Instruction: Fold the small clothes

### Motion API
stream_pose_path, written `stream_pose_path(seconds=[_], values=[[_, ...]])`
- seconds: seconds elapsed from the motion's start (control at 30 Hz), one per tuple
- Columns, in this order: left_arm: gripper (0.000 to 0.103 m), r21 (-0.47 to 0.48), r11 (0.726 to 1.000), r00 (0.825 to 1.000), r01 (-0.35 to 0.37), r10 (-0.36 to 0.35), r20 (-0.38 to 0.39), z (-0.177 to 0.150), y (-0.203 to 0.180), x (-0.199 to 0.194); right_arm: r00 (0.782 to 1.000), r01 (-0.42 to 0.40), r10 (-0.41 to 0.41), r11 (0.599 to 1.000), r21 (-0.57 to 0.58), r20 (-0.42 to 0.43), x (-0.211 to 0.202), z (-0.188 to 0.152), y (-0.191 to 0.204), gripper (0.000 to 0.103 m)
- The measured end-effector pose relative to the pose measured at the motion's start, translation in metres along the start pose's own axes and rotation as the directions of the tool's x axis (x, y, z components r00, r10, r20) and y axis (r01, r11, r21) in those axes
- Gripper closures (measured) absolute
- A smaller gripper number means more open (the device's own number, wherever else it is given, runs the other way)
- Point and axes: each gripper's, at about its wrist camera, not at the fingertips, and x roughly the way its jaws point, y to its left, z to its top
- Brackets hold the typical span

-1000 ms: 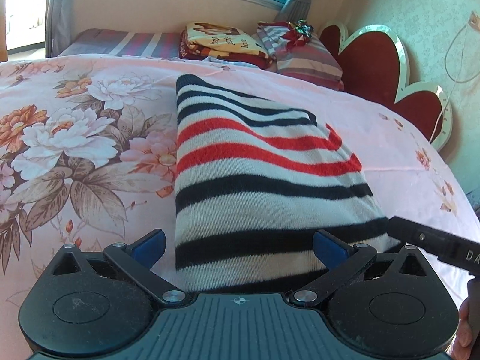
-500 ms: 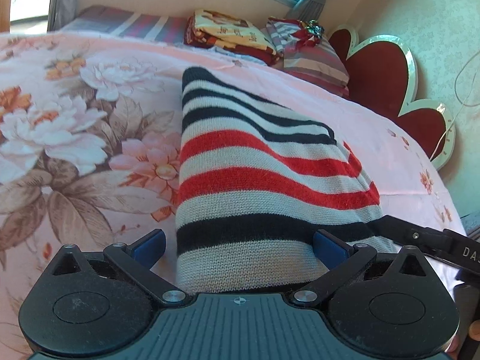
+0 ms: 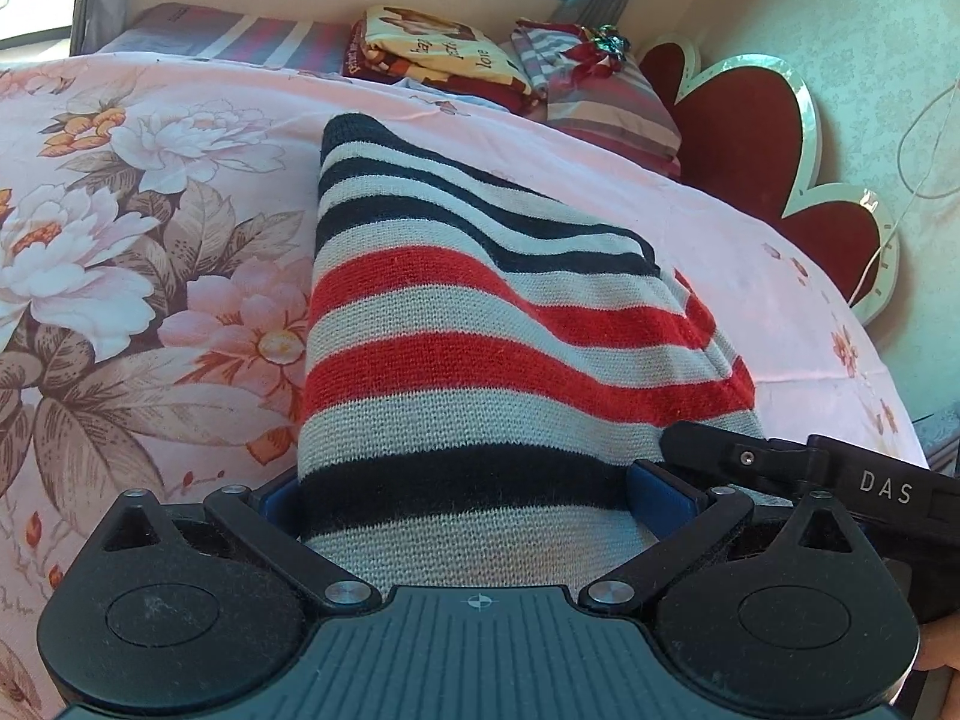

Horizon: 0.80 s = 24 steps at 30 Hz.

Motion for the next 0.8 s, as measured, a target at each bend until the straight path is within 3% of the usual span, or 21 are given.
stream_pose_path(seconds=[0.4,0.53,0.63,0.8], values=[[0.001,0.011,0.999,0.999,-0.041,0.041,-0.003,0.002,-0.008,0.002,0.999,0.034,-0.034,0.999,-0.041,0.000,0.005,0.003,0.007,0.038],[0.007,0.019,0.999,0.999,-0.036,0.036,-0.007,0.002,-0.010,-0.002,0.999,0.041,-0.042,0.998,-0.040,-0.007,0.007,0.006,0.010,0.039],[0.007,0.017,1.000,1.000,-0.023,0.024,-0.011,0.003,-0.008,0.000,0.999,0.032,-0.033,0.997,-0.069,-0.007,0.006,0.007,0.012,0.046],[0.007,0.011,0.999,0.999,-0.031,0.031,-0.010,0.005,-0.010,0.006,1.000,0.023,-0.024,0.998,-0.050,-0.009,0.014,0.009,0.008,0.045]])
